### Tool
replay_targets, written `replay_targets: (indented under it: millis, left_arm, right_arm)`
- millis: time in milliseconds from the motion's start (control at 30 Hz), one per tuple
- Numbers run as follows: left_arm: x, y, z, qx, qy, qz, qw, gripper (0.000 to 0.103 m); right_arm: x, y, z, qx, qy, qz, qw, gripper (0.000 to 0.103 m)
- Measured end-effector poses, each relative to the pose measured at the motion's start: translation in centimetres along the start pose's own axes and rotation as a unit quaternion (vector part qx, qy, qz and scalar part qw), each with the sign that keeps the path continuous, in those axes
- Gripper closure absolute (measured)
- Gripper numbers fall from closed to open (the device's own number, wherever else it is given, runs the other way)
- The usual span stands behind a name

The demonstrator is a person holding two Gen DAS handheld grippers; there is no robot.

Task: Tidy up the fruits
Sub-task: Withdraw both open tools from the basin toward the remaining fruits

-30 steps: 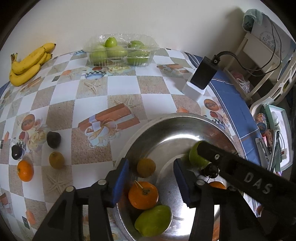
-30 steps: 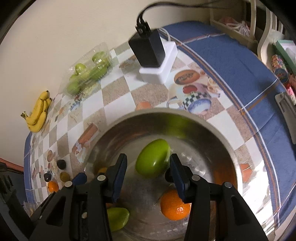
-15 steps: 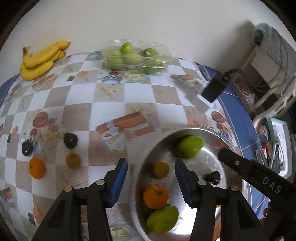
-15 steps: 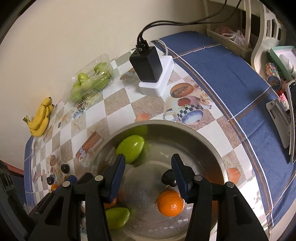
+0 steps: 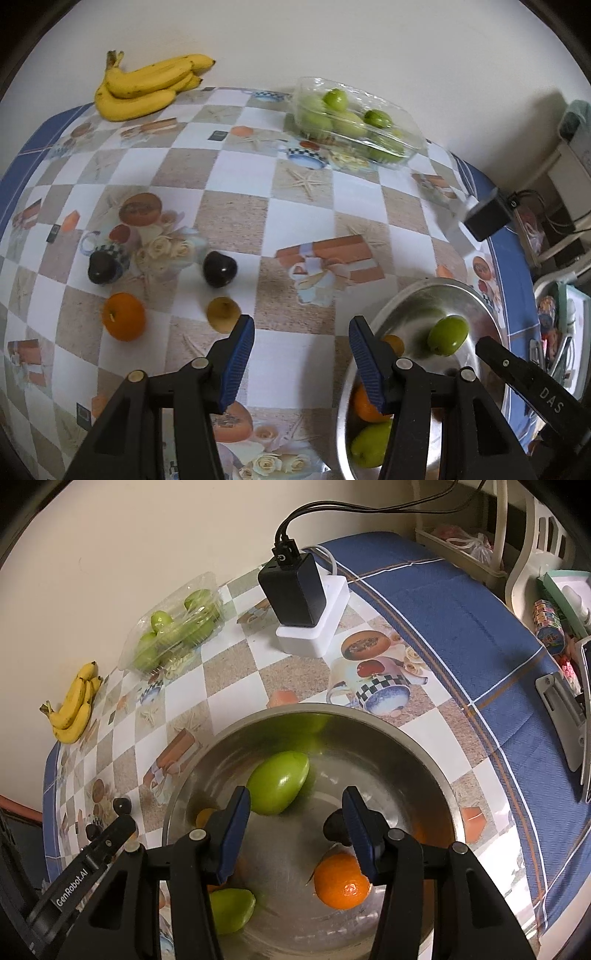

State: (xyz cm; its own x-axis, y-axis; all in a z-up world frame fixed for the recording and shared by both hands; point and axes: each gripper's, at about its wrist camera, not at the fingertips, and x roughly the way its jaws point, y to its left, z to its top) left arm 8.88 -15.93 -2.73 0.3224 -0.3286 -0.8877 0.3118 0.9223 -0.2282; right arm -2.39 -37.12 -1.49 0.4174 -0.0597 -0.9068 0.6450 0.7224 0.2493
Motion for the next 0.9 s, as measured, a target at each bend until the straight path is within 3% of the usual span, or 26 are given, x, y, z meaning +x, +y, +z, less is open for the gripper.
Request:
replay_targets:
  millis: [267, 367, 433, 500, 667, 733, 767, 900]
  left_arm:
    - [-0.1, 0.3, 0.0, -0.006, 0.000, 0.003, 1.0000, 0.046]
    - [0.0, 0.4, 0.0, -0.006, 0.002, 0.010, 0.9999, 0.034]
    - [0.1, 0.4, 0.0, -0.002, 0.002, 0.025, 0.9997, 0.030]
    - [0.2, 0.6, 0.0, 0.000, 0.003, 0.034, 0.9994, 0.024]
    - [0.6, 1.0, -0.2, -0.001, 0.009, 0.044, 0.9990, 0.012]
    - [0.6, 1.0, -0.2, 0.002, 0.009, 0.049, 0.9988, 0.007]
    - [0.6, 1.0, -0.2, 0.003, 0.008, 0.051, 0.9987, 0.004]
    - [0.6, 1.0, -0.1, 0.005, 0.006, 0.056, 0.9984, 0.000]
  right_arm:
    - [0.2, 0.0, 0.0, -0.002, 0.004, -0.002, 1.000, 0.050]
    - [0.4, 0.1, 0.0, -0.004, 0.007, -0.006, 1.000, 0.050]
    - [0.6, 0.3, -0.1, -0.010, 0.010, -0.016, 1.000, 0.044]
    - [0.8, 0.3, -0.1, -0.014, 0.012, -0.026, 1.000, 0.032]
    - [1.1, 0.5, -0.2, -0.021, 0.019, -0.037, 0.999, 0.030]
    - [1.3, 0.5, -0.2, -0.027, 0.022, -0.044, 0.998, 0.025]
    - [1.3, 0.6, -0.2, -0.028, 0.022, -0.046, 0.998, 0.017]
    - [1.3, 0.8, -0.2, -0.034, 0.021, -0.047, 0.998, 0.015]
